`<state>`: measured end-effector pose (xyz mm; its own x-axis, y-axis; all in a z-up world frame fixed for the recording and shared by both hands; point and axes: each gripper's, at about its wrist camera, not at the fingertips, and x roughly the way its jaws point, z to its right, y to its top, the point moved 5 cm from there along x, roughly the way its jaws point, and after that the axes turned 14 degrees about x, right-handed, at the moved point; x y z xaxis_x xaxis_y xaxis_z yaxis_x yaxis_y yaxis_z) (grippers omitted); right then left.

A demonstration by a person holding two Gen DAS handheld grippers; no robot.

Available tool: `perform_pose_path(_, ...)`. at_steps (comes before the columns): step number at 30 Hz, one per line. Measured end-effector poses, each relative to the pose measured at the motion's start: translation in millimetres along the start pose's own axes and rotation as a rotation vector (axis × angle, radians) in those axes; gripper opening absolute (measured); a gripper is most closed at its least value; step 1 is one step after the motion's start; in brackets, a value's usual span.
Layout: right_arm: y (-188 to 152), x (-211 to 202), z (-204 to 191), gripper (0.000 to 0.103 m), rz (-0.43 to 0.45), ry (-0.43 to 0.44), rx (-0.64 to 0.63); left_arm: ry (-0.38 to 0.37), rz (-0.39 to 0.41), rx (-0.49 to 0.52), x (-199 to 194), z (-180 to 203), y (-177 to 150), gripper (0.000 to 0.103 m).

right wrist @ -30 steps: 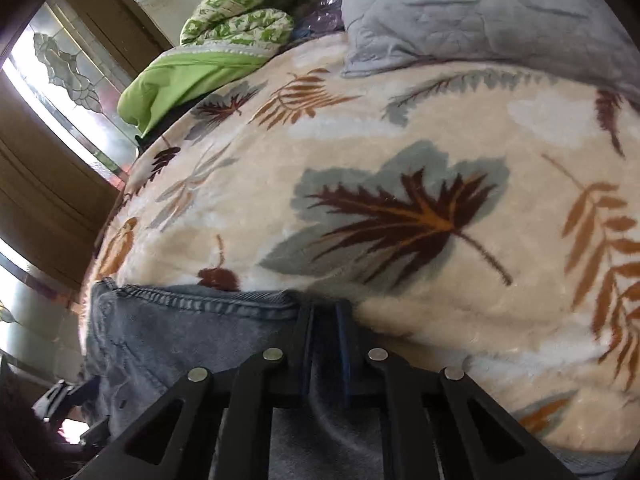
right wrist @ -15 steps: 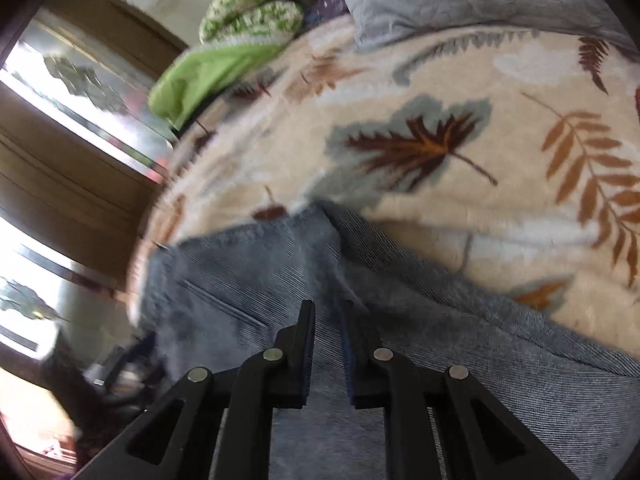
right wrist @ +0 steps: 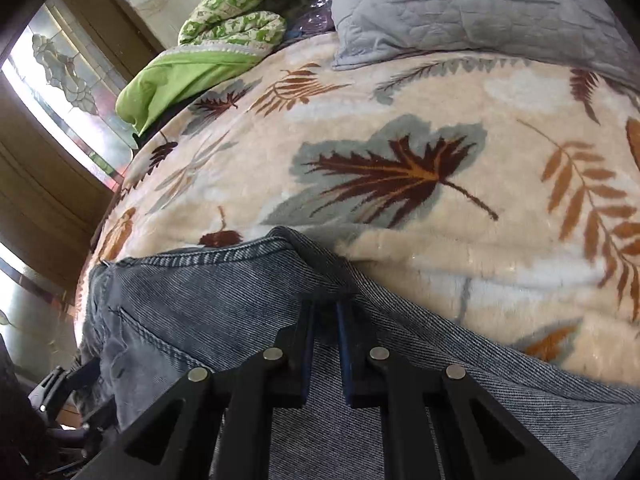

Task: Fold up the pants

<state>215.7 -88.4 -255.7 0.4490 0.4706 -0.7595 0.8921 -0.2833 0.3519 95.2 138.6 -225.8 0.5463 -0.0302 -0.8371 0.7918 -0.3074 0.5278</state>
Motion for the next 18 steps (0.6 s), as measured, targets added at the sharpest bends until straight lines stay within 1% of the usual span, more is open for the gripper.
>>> perform_pose_path(1, 1.6, -5.4, 2.4, 0.015, 0.002, 0.012, 0.021, -0.003, -0.004, -0.005, -0.3, -0.6, -0.3, 0.071)
perform_pose_path(2, 3.6, -15.8, 7.2, 0.015, 0.027, 0.012, 0.041, -0.008, -0.010, -0.014, -1.3, -1.4, -0.2, 0.071)
perform_pose_path(4, 5.3, -37.6, 16.8, 0.015, 0.064, 0.015, 0.065, -0.012, -0.015, -0.056, -6.9, -3.1, -0.3, 0.071)
perform_pose_path(5, 4.8, -47.4, 22.2, 0.015, 0.066, 0.013, 0.071, -0.012, -0.014, -0.074, -9.0, -3.0, -0.2, 0.071)
perform_pose_path(8, -2.1, -75.9, 46.2, 0.016, 0.062, -0.036, 0.087, 0.002, -0.015, -0.117, -19.0, 1.4, 0.6, 0.071)
perform_pose_path(10, -10.7, -95.7, 68.2, 0.016, 0.070, -0.059, 0.116, -0.019, 0.001, -0.127, -25.2, 9.7, 3.2, 0.071)
perform_pose_path(12, -21.8, -115.3, 91.6, 0.016, 0.079, -0.076, 0.146, -0.027, 0.027, -0.125, -34.0, 20.6, 8.1, 0.071)
perform_pose_path(15, -44.0, -144.1, 128.7, 0.016, 0.096, -0.088, 0.193, -0.080, 0.087, -0.115, -47.9, 39.6, 18.5, 0.072)
perform_pose_path(17, -58.4, -160.2, 149.5, 0.016, 0.107, -0.093, 0.210, -0.083, 0.110, -0.090, -52.5, 54.6, 25.8, 0.080)
perform_pose_path(18, -65.1, -166.5, 157.9, 0.016, 0.111, -0.095, 0.203, -0.085, 0.107, -0.059, -50.9, 65.7, 29.7, 0.080)
